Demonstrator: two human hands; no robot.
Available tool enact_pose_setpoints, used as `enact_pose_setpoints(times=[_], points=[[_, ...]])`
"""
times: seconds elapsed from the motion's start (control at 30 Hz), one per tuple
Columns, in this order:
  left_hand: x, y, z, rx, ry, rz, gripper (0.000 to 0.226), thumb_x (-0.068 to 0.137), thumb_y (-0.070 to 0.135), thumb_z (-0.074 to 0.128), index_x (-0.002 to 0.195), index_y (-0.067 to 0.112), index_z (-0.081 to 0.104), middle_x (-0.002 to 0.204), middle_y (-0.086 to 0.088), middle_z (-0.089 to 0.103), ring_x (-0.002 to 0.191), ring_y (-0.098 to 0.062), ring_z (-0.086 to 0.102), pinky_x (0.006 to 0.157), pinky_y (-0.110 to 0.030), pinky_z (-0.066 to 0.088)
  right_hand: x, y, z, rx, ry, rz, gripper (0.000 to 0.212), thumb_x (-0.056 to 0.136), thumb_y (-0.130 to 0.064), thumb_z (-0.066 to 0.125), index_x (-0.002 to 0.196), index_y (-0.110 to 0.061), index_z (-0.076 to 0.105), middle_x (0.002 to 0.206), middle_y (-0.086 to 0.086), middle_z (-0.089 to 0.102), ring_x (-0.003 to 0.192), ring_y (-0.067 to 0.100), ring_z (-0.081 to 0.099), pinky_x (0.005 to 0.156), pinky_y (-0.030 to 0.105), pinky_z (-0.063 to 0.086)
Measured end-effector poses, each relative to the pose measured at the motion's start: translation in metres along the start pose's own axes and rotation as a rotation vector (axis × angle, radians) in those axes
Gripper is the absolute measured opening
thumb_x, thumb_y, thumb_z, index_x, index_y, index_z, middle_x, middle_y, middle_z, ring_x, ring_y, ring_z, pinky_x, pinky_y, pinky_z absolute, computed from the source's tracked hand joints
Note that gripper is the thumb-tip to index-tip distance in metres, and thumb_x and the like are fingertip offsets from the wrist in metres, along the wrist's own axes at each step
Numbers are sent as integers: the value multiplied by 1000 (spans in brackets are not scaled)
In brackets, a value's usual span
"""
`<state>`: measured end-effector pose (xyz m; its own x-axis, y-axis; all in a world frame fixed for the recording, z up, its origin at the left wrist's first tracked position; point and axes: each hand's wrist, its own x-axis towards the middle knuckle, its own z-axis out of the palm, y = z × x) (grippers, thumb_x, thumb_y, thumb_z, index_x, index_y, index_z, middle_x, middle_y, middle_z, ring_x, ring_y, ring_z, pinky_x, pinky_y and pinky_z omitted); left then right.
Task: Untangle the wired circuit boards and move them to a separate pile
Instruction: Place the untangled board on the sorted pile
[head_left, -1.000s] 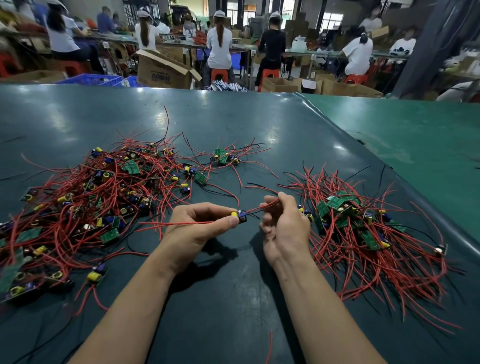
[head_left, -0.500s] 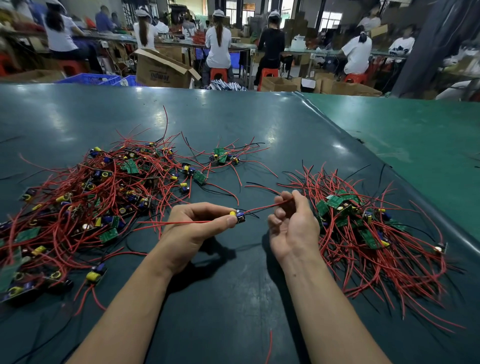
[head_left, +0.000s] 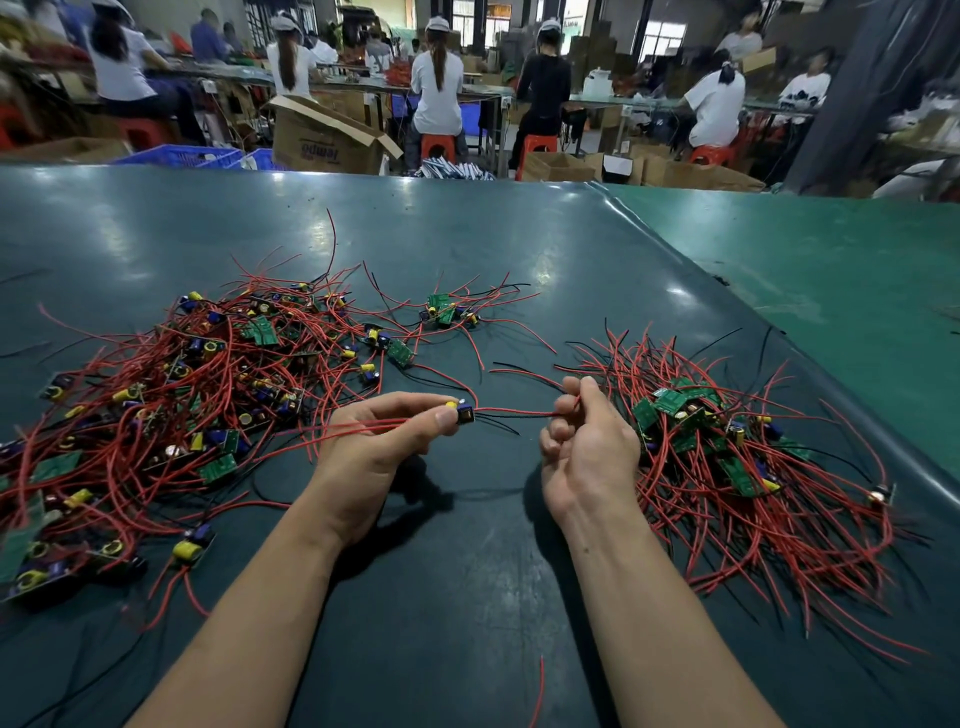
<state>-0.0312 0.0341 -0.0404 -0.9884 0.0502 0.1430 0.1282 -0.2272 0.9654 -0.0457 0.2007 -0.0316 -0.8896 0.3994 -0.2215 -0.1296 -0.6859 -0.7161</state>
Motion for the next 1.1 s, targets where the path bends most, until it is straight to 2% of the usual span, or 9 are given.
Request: enact_pose_setpoints(times=[0.17,0.27,0.33,0.4,0.47,0.57,0.77,0.93,1.1], points=[[2,3,3,-198,153,9,11,68,26,77,76,18,77,72,3,67,68,-10,55,66,-23,44,-3,4,0,-119,-33,-72,4,98,-10,56,101,-8,58,72,4,71,43,12,61,36,18,44],[6,6,3,-346,237,9,14,76,29,65,83,17,65,83,1,69,79,-11,66,71,-25,49,-3,10,-2,-309,-49,-96,27,93,-5,63,118,-10,53,100,6,62,55,14,66,40,21,47],[7,9,1,-418,225,1,18,79,31,63,88,16,61,91,-4,73,87,-15,70,75,-26,54,-4,16,-2,-460,-52,-164,21,94,-14,64,115,-12,58,110,5,58,70,14,66,45,22,50],[6,12,0,-476,209,-24,23,77,36,64,87,15,60,85,-4,75,80,-15,72,71,-24,57,-4,17,-2,-504,-58,-198,7,96,-20,60,100,-14,63,103,3,61,76,14,63,47,21,50],[5,14,-1,-482,208,-64,31,74,45,65,82,15,58,69,0,70,60,-11,67,58,-20,54,-4,15,-2,-457,-80,-161,13,98,-18,57,89,-12,63,84,5,62,66,12,61,44,21,48],[5,13,3,-419,167,-113,39,70,52,68,71,18,50,47,4,44,36,-7,38,42,-19,35,-9,10,0,-419,-194,-38,20,98,-17,56,84,-7,67,62,3,58,44,8,53,36,18,38],[-2,2,15,-17,-26,-99,32,67,45,72,61,13,69,43,0,42,31,-9,35,34,-12,25,-23,12,2,-549,-553,184,30,83,-38,68,67,-13,70,54,0,44,37,5,31,33,13,21],[-3,1,15,46,-133,-89,24,76,33,68,63,13,71,47,2,45,38,-8,39,39,-15,31,-19,10,0,-505,-517,123,19,90,-24,67,78,-14,79,55,-3,45,42,5,29,37,15,23],[-6,4,12,74,-242,-132,24,75,29,69,57,14,67,44,-1,46,34,-8,40,36,-12,29,-5,7,-1,-328,-267,-23,27,93,-15,63,69,-10,74,47,-6,34,35,4,25,34,14,20]])
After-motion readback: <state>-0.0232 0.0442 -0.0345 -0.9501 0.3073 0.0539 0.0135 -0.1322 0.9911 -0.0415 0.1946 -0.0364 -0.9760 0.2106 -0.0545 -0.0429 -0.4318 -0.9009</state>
